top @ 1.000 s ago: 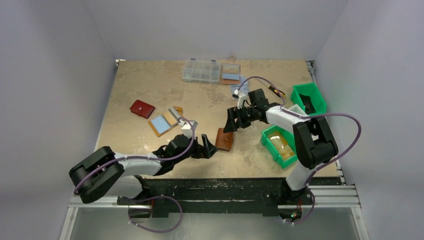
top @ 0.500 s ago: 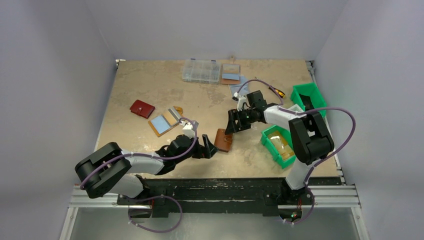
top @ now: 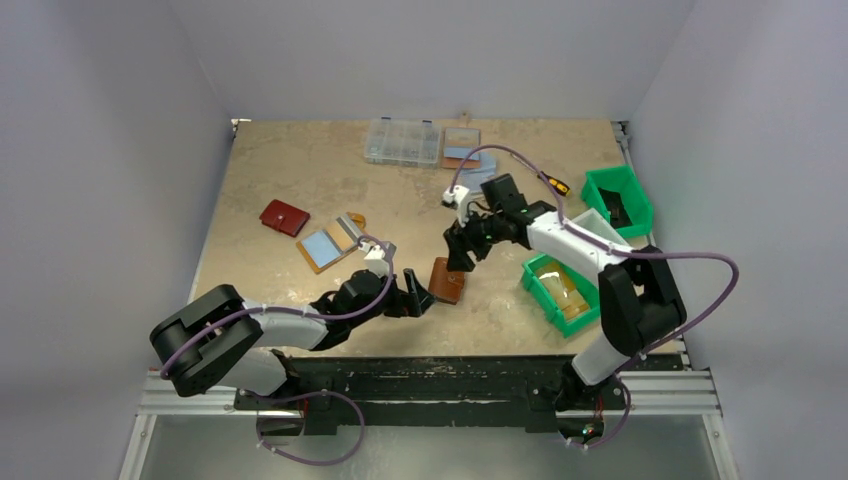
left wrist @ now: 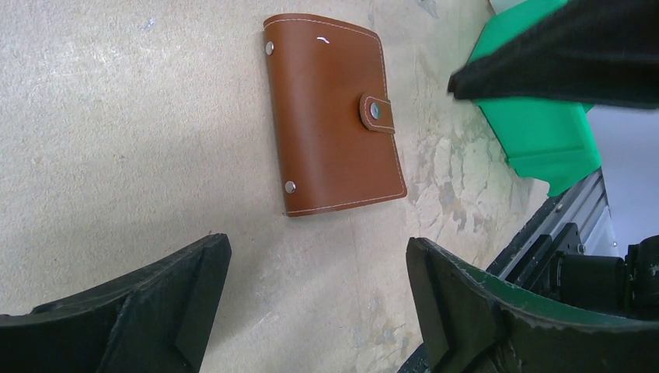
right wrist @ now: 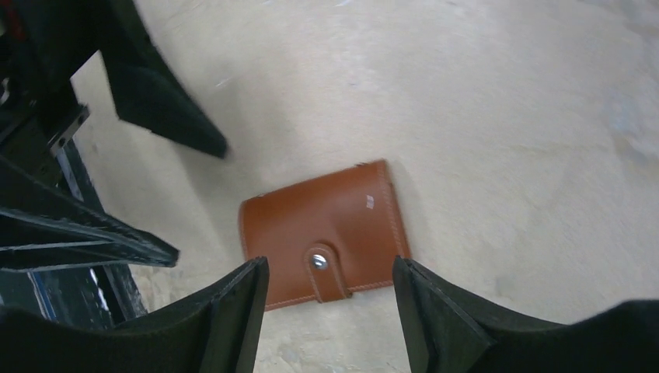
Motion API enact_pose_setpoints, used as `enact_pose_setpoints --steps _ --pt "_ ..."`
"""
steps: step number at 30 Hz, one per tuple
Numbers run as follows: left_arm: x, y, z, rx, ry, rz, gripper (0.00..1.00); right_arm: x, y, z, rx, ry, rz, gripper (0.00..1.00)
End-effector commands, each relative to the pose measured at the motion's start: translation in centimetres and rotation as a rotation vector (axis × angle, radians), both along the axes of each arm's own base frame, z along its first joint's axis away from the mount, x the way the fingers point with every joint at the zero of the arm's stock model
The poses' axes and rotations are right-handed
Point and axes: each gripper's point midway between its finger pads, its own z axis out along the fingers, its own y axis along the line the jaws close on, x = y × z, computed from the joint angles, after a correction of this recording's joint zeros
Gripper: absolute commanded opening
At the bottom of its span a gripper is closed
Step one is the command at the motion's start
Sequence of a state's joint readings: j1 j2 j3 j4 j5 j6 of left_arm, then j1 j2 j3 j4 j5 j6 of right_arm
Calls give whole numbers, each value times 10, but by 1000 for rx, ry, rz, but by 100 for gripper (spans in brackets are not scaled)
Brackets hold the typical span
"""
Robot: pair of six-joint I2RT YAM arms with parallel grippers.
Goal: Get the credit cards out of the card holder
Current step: Open the card holder at the center of the board.
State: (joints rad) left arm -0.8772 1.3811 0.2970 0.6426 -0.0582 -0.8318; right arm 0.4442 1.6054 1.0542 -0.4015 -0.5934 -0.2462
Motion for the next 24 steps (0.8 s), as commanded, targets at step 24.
enact_pose_setpoints --steps 24 --pt "18 0 -7 -71 86 134 71 -13 19 -46 -416 -215 186 55"
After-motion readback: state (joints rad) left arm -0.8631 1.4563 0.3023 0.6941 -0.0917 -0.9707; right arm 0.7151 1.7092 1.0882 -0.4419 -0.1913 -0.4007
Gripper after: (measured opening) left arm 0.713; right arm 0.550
